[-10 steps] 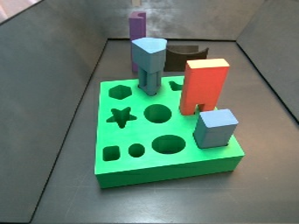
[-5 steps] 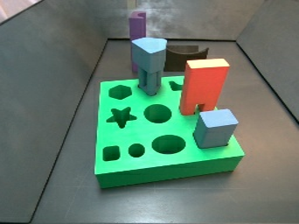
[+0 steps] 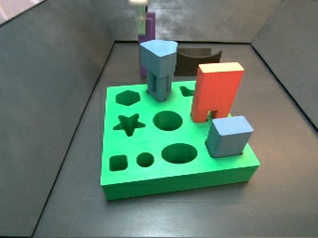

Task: Pick up the arch object. Move up. Place the arch object on the fixture. Regrasp the arch object. Rotate the arch object. Move to above the board. Insert the arch object.
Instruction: Rotate the arch object, then move to above the board.

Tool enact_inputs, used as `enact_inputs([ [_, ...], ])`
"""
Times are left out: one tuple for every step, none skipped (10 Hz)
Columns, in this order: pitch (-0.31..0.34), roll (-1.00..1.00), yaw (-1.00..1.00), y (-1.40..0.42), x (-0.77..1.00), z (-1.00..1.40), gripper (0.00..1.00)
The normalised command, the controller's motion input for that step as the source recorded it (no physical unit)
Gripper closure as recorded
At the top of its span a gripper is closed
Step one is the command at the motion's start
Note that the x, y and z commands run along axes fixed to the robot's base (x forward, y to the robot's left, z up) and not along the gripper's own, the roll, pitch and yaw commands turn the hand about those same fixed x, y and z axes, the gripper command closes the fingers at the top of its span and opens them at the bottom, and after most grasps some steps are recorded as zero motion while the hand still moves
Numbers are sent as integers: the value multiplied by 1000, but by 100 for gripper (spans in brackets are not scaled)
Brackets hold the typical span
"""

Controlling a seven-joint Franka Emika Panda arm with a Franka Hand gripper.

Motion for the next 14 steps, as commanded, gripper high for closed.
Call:
enact_inputs([
  [-51,10,-41,11,12,-337,0],
  [-50,10,-41,0,0,0,100],
  [-147,-123,-35,30,-12,1000,100],
  [-141,-124,-34,30,-15,1000,100],
  [-93,-129,-35,30,-28,1000,100],
  [-55,-134,-37,31,-27,1000,100],
  [-18,-138,-38,32,-25,1000,100],
  [9,-141,-40,34,-23,1000,100],
  [33,-144,-42,38,-19,1000,100],
  [50,-145,-45,40,-13,1000,100],
  [66,-146,-48,44,-6,1000,100],
  [72,-147,-50,48,1,1000,100],
  [76,-147,-52,48,3,891,100],
  [75,-146,-54,43,6,728,100],
])
